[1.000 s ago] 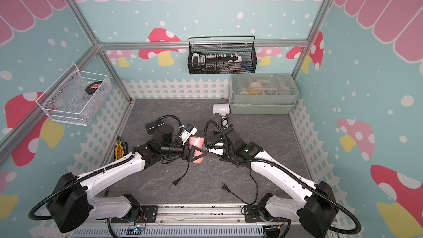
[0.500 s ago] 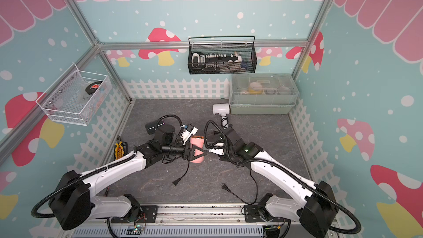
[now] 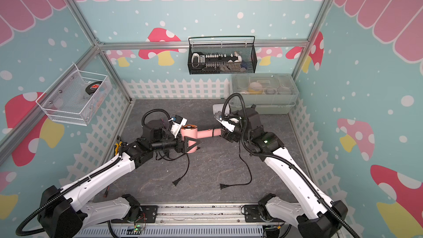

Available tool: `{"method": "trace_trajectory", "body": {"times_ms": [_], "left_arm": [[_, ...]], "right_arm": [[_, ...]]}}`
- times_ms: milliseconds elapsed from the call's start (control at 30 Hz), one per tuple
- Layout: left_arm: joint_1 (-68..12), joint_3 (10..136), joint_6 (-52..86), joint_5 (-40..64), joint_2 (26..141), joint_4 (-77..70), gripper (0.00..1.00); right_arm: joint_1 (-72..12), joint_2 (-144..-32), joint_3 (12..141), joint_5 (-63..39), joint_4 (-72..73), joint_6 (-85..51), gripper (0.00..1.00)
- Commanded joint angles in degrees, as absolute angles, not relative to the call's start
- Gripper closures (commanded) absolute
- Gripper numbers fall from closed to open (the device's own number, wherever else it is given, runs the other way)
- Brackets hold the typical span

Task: Wrap the cord around the hair dryer
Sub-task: Pick up the hair dryer from the center of the board, then wrap the power cord around the hair dryer.

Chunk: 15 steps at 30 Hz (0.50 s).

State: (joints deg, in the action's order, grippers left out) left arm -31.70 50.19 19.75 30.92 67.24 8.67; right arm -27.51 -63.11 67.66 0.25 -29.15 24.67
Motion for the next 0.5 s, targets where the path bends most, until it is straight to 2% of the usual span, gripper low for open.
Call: {"method": "trace_trajectory", "body": {"times_ms": [0,267,467], "left_arm": [[-30.12,51.59,19.17,29.86,64.07,6.82,1.00],[-28.36,51.16,18.90,30.81,61.79,7.19,1.00],[-27.36,50.19,19.60,31.29,60.91,6.34,1.00]], "right_arm": [[-24.21,-62.15,64.26,0.01,-28.78,14.31,0.13],[-16.24,-64.35,52.84,-3.29,-21.75,-0.44,0.14],[-15.30,-69.50,47.91,-6.09,-18.45,-7.33,0.19]]}}
